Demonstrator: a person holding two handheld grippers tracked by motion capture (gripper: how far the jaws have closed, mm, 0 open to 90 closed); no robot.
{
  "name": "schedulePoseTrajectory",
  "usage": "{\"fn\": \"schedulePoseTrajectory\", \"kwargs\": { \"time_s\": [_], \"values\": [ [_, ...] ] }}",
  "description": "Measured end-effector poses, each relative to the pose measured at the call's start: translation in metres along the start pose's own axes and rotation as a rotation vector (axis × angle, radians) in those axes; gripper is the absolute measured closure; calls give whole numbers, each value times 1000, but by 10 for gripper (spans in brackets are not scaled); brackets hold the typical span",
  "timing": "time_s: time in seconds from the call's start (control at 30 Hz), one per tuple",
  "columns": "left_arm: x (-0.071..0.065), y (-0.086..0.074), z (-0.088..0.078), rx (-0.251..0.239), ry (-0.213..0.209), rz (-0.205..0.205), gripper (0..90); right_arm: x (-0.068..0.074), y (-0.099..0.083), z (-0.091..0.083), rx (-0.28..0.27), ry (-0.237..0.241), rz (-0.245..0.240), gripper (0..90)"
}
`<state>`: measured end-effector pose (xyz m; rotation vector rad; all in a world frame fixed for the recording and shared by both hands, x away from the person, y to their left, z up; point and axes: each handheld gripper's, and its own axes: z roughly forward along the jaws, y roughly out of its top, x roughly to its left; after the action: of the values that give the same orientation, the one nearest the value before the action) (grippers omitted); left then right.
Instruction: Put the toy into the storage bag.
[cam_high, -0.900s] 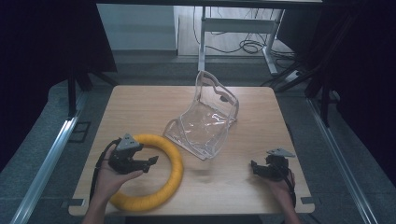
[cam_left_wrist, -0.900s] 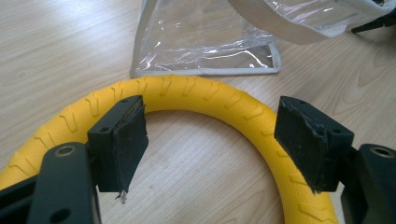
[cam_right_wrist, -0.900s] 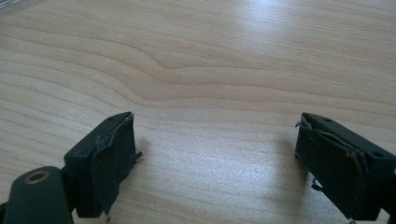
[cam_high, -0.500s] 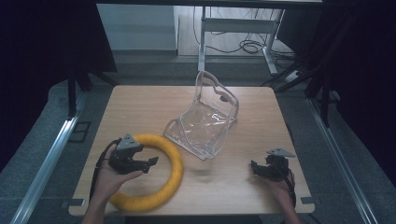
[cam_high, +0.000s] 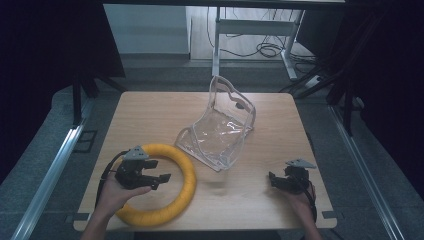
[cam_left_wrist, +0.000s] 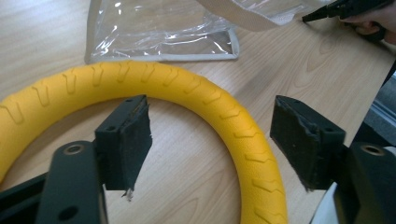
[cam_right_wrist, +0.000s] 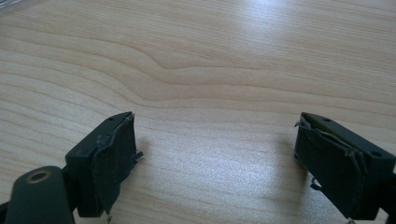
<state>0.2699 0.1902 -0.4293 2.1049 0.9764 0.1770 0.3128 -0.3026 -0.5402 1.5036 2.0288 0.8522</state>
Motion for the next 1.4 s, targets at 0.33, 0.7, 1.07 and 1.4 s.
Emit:
{"fn": "schedulePoseTrajectory", "kwargs": {
  "time_s": [0.33, 0.7, 1.07, 1.4],
  "values": [
    [-2, -1, 12, 81, -37, -15, 302, 0, 0, 0, -1, -1, 3, 129],
    [-14, -4, 34, 201, -63, 7, 288, 0, 0, 0, -1, -1, 3, 129],
    [-35, -6, 61, 338, -72, 59, 286, 0, 0, 0, -2, -2, 5, 129],
    [-49, -12, 85, 444, -41, 90, 288, 0, 0, 0, -2, -2, 5, 130]
  ]
}}
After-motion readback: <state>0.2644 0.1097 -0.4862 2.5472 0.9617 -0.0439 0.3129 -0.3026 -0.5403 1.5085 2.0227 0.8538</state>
